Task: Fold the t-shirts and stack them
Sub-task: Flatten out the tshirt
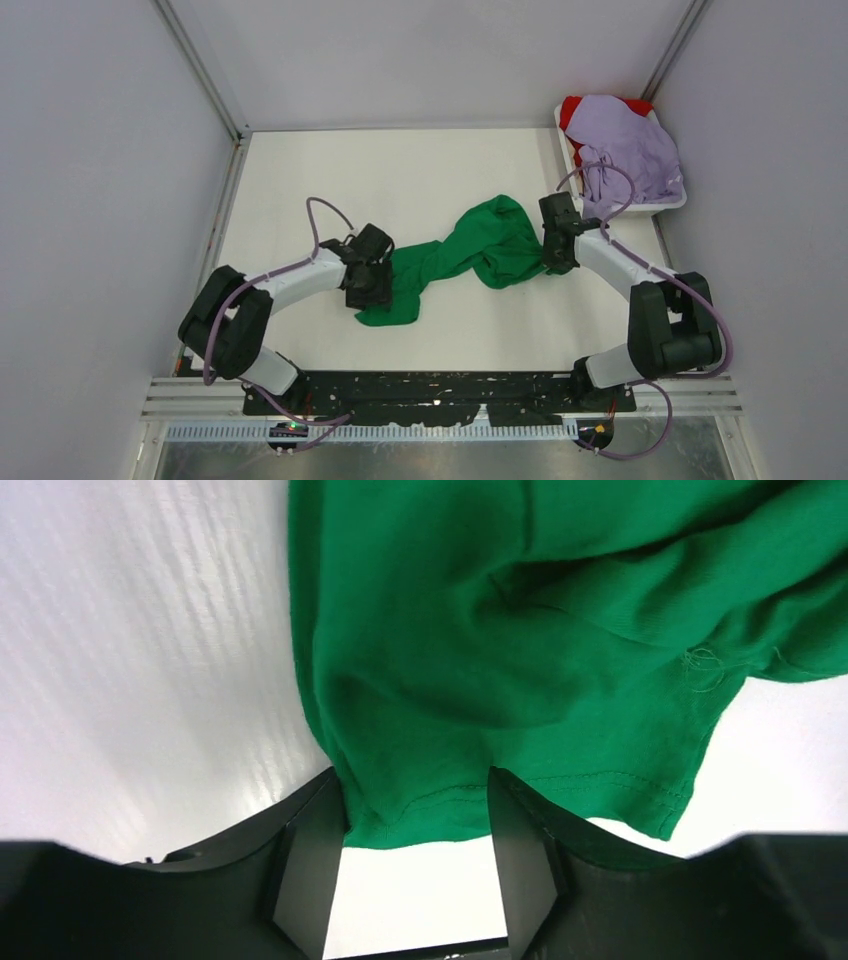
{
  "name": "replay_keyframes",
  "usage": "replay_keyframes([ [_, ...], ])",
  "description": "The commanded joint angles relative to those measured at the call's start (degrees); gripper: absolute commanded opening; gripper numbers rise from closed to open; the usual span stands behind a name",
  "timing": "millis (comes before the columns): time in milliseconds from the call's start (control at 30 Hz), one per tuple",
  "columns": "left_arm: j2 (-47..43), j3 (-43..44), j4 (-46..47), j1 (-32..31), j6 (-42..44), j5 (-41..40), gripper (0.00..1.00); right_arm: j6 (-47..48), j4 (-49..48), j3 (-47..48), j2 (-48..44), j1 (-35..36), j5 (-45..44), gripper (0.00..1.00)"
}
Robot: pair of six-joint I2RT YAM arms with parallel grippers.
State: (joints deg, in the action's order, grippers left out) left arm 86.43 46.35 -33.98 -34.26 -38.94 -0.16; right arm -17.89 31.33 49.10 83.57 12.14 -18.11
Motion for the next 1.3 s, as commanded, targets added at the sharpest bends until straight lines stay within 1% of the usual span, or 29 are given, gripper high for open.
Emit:
replay_keyframes([
  [0,6.12,-1.73,-0.67,-4.7,-3.72,-3.92,0.52,0.06,-1.96,-1.48,-3.72,0.09,-0.19,0.05],
  [33,6.93,-1.44,-0.57,-5.5,-4.11,-4.23,0.46,0.01,-1.97,-1.84,-4.33,0.21,-0.22,0.05],
  [67,7.68,-1.01,-0.51,-6.07,-4.2,-4.23,0.38,0.03,-1.93,-2.0,-4.62,0.59,-0.33,0.05],
  [100,8.35,-0.5,-0.55,-6.53,-4.22,-4.24,0.27,0.2,-1.91,-2.43,-5.23,0.82,-0.61,0.05],
  [133,8.66,0.12,-0.5,-6.66,-4.15,-3.97,0.13,0.3,-1.67,-2.76,-5.51,1.21,-0.74,0.05],
  [167,8.47,0.69,-0.24,-6.7,-3.9,-3.48,0.01,0.73,-1.43,-2.9,-6.4,1.48,-0.77,0.05],
  [267,4.69,2.54,1.66,-6.7,-1.15,-0.32,0.0,1.1,0.18,-3.46,-9.73,2.23,-1.77,0.05],
  [367,-3.64,2.3,7.3,-6.7,0.9,5.46,0.0,1.25,1.79,-3.2,-13.74,2.34,-2.27,0.05],
  [467,-12.11,4.02,9.56,-6.48,2.86,6.17,0.0,1.38,2.69,-1.68,-19.59,2.33,-1.33,0.05],
  [567,-20.07,7.02,10.57,-4.68,4.53,6.96,0.0,2.3,2.78,0.41,-24.29,2.36,0.12,0.05],
  [700,-27.53,10.69,15.35,-1.35,5.56,9.44,0.0,3.1,2.0,4.86,-30.06,2.34,1.0,0.05],
  [767,-30.07,13.63,16.53,0.74,6.42,9.66,0.0,3.73,1.99,7.89,-32.08,2.28,-1.2,0.05],
  [833,-31.83,17.09,16.69,2.4,6.94,8.43,0.0,4.31,2.27,11.74,-33.61,2.28,-3.16,0.05],
  [967,-35.19,21.95,18.93,2.62,7.18,3.88,0.0,7.32,1.69,20.78,-36.13,2.36,-2.85,0.05],
  [1033,-36.26,25.69,17.32,2.77,7.93,1.26,0.0,9.34,1.43,24.69,-37.07,2.36,-2.08,0.05],
  [1067,-36.6,28.16,16.27,2.87,9.23,0.75,0.0,10.7,1.47,26.12,-37.34,2.36,-1.83,0.05],
  [1167,-38.21,35.04,13.0,2.88,12.74,-4.87,0.0,13.42,1.42,31.68,-39.25,2.29,0.31,0.05],
  [1267,-40.03,41.28,10.41,2.85,16.44,-8.2,0.0,16.36,1.26,35.21,-41.34,2.36,3.28,0.05],
])
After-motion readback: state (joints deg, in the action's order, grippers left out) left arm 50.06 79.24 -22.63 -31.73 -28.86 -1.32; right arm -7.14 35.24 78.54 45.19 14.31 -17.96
